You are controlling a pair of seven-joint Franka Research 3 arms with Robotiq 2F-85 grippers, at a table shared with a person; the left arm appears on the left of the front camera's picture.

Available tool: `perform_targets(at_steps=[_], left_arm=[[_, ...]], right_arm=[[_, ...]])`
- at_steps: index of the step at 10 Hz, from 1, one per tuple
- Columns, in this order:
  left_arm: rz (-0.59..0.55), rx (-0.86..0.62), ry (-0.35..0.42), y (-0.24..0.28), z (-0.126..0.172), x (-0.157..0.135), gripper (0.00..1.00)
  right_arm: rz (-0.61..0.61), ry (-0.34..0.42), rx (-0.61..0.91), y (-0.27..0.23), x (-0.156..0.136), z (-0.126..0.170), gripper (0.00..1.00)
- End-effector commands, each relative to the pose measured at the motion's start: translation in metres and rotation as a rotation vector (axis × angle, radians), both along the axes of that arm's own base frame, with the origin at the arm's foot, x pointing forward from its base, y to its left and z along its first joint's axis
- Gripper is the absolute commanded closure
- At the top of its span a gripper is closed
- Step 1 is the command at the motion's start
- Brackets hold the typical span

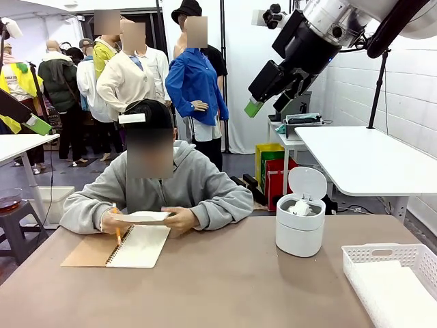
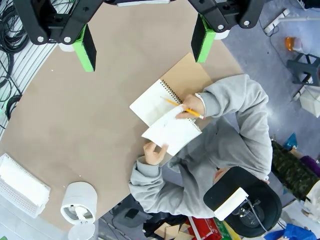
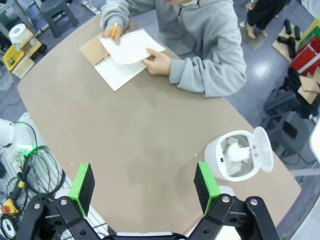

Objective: Sort the paper based on its condition.
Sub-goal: If a person hands you a paper, place it in the Organizing basket , and if it's crumpled, put it in the Trash can.

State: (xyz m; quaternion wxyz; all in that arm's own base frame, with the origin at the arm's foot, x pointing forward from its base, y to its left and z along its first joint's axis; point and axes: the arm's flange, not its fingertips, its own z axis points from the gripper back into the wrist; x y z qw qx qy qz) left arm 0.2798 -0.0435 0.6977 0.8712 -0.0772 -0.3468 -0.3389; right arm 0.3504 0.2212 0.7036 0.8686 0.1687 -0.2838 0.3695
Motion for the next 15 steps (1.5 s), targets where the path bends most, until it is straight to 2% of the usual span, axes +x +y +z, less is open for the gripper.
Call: perform_targets(at_steps=[1, 15], left_arm=[[0.002, -0.003, 0.0, 0.0013, 0.0001, 0.0001, 0.0], [0.002, -0.003, 0.0, 0.0013, 0.0001, 0.0001, 0.0]], right_arm=[[-0.001, 0.002, 0.0, -0.0001, 0.0009, -0.0007, 0.0], [-0.001, 0.002, 0.0, -0.0001, 0.0009, -0.0007, 0.0]])
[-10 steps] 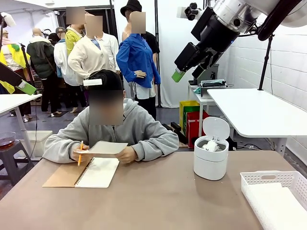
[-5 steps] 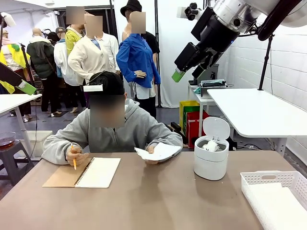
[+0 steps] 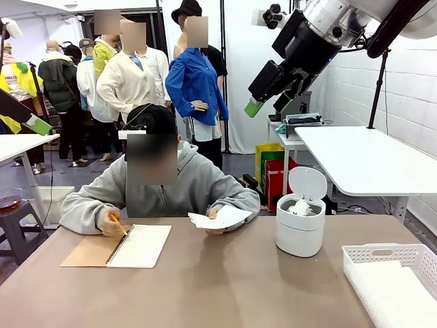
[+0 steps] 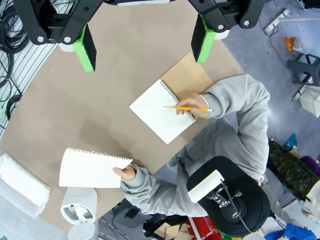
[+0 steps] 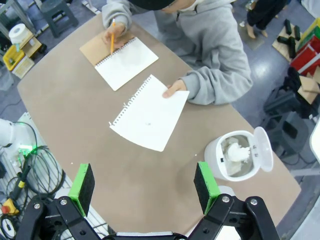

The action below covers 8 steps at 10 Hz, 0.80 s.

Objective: Sort the paper based on its condition.
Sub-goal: If a person hands you a paper, place it in the Organizing basket , and if it's crumpled, put it in the Trash can.

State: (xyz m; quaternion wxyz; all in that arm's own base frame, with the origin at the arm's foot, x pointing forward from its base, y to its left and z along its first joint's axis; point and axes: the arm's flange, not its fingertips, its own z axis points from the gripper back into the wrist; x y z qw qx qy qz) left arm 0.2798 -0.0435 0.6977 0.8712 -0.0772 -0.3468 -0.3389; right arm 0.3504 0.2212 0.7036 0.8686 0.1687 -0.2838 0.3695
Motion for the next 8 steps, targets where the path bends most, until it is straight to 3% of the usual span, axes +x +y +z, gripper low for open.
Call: perform_targets(at_steps=[1, 6, 8], left_arm=[[0.002, -0.003, 0.0, 0.001, 0.0, 0.0, 0.0], [0.002, -0.003, 0.0, 0.001, 0.0, 0.0, 0.0], [0.002, -0.003, 0.0, 0.001, 0.0, 0.0, 0.0]], right_arm=[[0.0, 0.0, 0.0, 0.0, 0.0, 0.0, 0.0], [-0.166, 0.324, 0.074, -0.001, 0.035, -0.039, 0.0], [-0.23, 0.512, 0.114, -0.002, 0.051, -0.069, 0.0]])
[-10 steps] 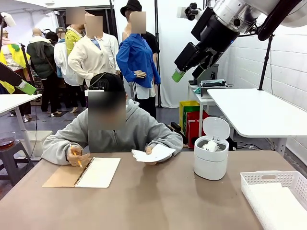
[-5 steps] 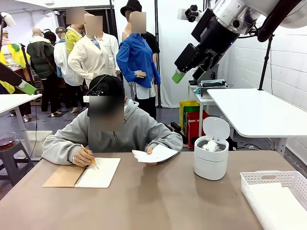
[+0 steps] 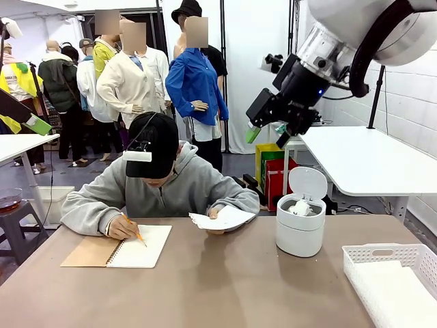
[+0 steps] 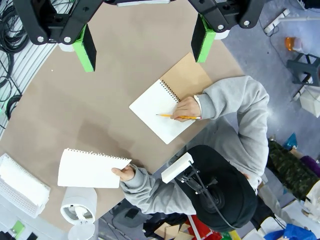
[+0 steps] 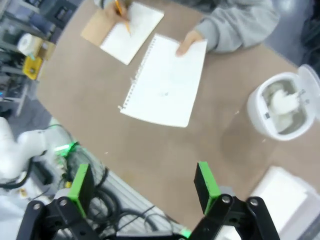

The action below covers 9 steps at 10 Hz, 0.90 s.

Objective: Sort the paper based on its condition.
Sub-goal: If a person hands you a paper, place it in the Organizing basket , and if it's crumpled, put it in the Trash can.

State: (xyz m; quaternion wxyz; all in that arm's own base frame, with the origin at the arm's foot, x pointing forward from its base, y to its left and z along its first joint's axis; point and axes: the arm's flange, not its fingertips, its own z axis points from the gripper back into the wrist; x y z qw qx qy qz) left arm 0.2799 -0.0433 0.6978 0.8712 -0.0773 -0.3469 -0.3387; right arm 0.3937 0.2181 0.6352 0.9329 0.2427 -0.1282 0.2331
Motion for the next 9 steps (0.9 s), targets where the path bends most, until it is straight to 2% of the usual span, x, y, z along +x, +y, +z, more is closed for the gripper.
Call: perform_targets(at_steps=[1, 2, 3, 5, 6, 7, 8, 9], left_arm=[[0.002, -0.003, 0.0, 0.001, 0.0, 0.0, 0.0], [0.002, -0.003, 0.0, 0.001, 0.0, 0.0, 0.0], [0.002, -0.003, 0.0, 0.001, 0.0, 0.0, 0.0], [0.002, -0.003, 0.0, 0.001, 0.0, 0.0, 0.0], [0.002, -0.003, 0.0, 0.001, 0.0, 0.0, 0.0], [0.002, -0.003, 0.0, 0.001, 0.0, 0.0, 0.0], [0.002, -0.003, 0.0, 0.001, 0.0, 0.0, 0.0], [0.002, -0.003, 0.0, 0.001, 0.0, 0.0, 0.0]], right_arm=[[-0.089, 0.198, 0.075, -0.001, 0.016, -0.018, 0.0], [-0.135, 0.276, 0.107, 0.0, 0.023, -0.035, 0.0], [-0.16, 0.322, 0.122, 0.001, 0.03, -0.054, 0.0], [-0.172, 0.374, 0.123, 0.008, 0.033, -0.081, 0.0], [-0.182, 0.348, 0.115, 0.011, 0.03, -0.088, 0.0], [-0.055, 0.026, 0.078, 0.015, 0.023, -0.069, 0.0], [-0.156, 0.366, 0.102, 0.005, 0.037, -0.085, 0.0], [-0.156, 0.366, 0.102, 0.005, 0.037, -0.085, 0.0]])
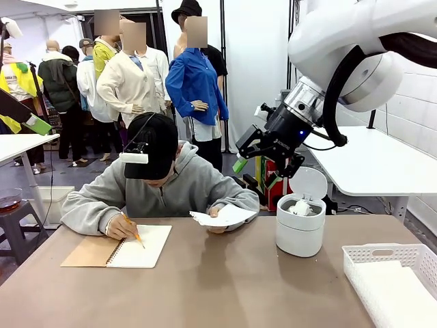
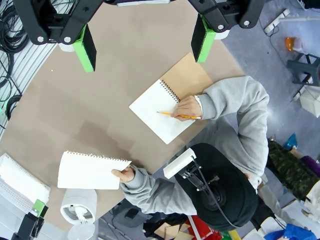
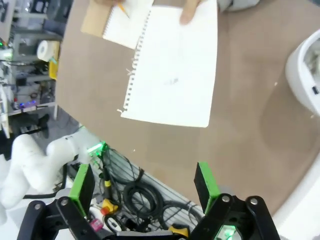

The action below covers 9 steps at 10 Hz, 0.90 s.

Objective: Sort the paper based on its condition.
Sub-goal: If a person hands you a paper, place it in the Organizing basket , and if it's crumpled, put it in the Trash can.

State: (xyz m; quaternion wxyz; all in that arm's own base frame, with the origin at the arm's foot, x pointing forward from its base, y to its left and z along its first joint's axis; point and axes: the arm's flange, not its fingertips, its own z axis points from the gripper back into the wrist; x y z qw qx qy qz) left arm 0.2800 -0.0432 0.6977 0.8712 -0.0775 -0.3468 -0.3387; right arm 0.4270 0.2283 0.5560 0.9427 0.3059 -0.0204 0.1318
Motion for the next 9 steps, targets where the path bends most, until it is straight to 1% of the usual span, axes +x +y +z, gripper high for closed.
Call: perform_targets(at_steps=[1, 2, 3, 5, 7, 9], left_arm=[[0.002, -0.002, 0.0, 0.001, 0.0, 0.0, 0.0], [0.002, -0.002, 0.0, 0.001, 0.0, 0.0, 0.0], [0.002, -0.002, 0.0, 0.001, 0.0, 0.0, 0.0], [0.002, -0.002, 0.0, 0.001, 0.0, 0.0, 0.0], [0.002, -0.002, 0.0, 0.001, 0.0, 0.0, 0.0], [0.002, -0.002, 0.0, 0.001, 0.0, 0.0, 0.0]], right_arm=[[0.009, -0.03, 0.0, 0.003, -0.001, 0.004, 0.0], [-0.03, 0.093, 0.068, -0.001, 0.019, -0.01, 0.0], [-0.075, 0.167, 0.114, 0.0, 0.035, -0.027, 0.0], [-0.104, 0.32, 0.12, -0.003, 0.056, -0.058, 0.0], [-0.128, 0.4, 0.126, 0.0, 0.064, -0.085, 0.0], [-0.162, 0.452, 0.12, 0.002, 0.073, -0.107, 0.0]])
